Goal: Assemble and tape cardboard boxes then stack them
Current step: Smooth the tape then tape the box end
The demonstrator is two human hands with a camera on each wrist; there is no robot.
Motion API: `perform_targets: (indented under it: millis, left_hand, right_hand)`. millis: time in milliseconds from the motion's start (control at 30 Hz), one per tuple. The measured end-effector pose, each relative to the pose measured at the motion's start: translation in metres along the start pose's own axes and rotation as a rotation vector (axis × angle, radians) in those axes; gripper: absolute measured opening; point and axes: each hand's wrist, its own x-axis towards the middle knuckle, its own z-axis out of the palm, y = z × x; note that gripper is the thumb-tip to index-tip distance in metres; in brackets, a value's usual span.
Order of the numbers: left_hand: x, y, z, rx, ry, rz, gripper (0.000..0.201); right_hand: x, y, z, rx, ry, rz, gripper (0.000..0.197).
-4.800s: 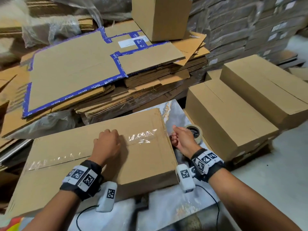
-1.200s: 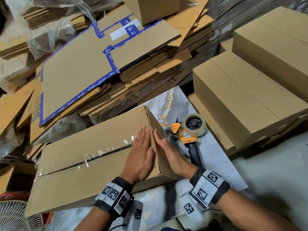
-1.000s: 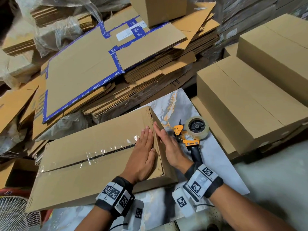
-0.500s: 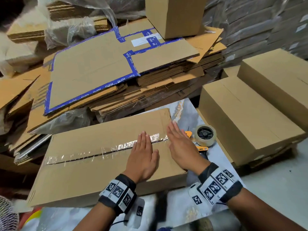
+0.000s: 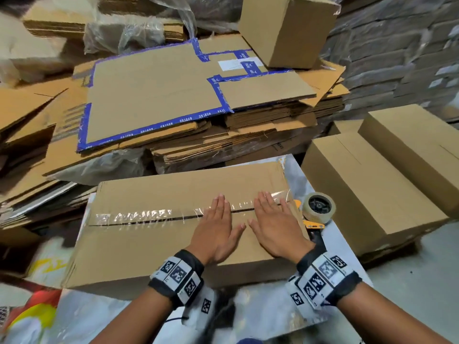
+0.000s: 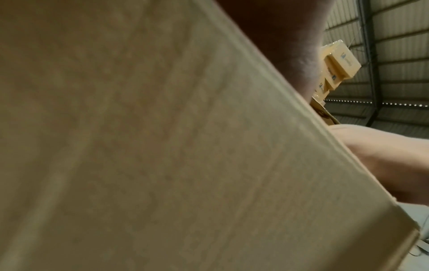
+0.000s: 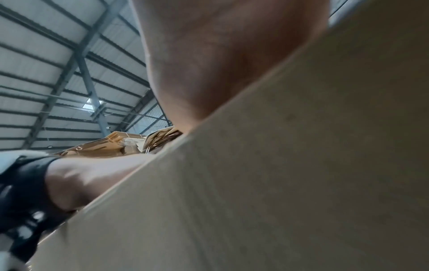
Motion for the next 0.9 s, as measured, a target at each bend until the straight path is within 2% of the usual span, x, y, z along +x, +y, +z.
perform_targets:
  millis: [67, 167, 233, 300, 367, 467, 600, 667, 800, 900]
  left_hand:
    - [-0.006, -0.011, -0.002, 0.004, 0.001, 0.025, 0.078]
    - [-0.024, -0.053, -0.005, 0.000, 0.032, -0.016, 0.076]
    - [-0.037, -0.085, -0.006, -0.004, 0.042, -0.059, 0.074]
    - [-0.046, -0.109, -0.008, -0.012, 0.047, -0.083, 0.074]
    - [-0.051, -0.120, -0.008, -0.021, 0.062, -0.073, 0.073]
    - [-0.053, -0.120, -0.008, -0.005, 0.060, -0.028, 0.072]
    - [-0.056, -0.126, -0.010, -0.016, 0.046, 0.014, 0.072]
    - [-0.063, -0.138, -0.013, -0.011, 0.044, -0.014, 0.076]
    - [-0.083, -0.168, -0.021, 0.026, 0.034, -0.114, 0.088]
    - [-0.083, -0.169, -0.017, 0.061, -0.002, -0.027, 0.107]
  right_hand:
    - [0.003, -0.013, 0.005, 0.037, -0.021, -0.024, 0.089]
    - [0.007, -0.012, 0.012, 0.061, -0.011, -0.003, 0.100]
    - [0.007, -0.011, 0.011, 0.061, -0.009, 0.006, 0.093]
    - [0.006, -0.013, 0.009, 0.054, -0.021, 0.023, 0.073]
    - [0.006, -0.019, 0.007, 0.047, -0.024, 0.055, 0.062]
    - [0.006, -0.035, 0.003, 0.034, -0.010, 0.089, 0.061]
    - [0.013, -0.069, 0.006, 0.057, -0.039, -0.015, 0.061]
    - [0.015, -0.078, 0.008, 0.063, -0.057, -0.031, 0.062]
    - [0.015, -0.077, 0.007, 0.056, -0.078, 0.041, 0.063]
    - [0.017, -0.099, 0.004, 0.061, -0.062, 0.012, 0.063]
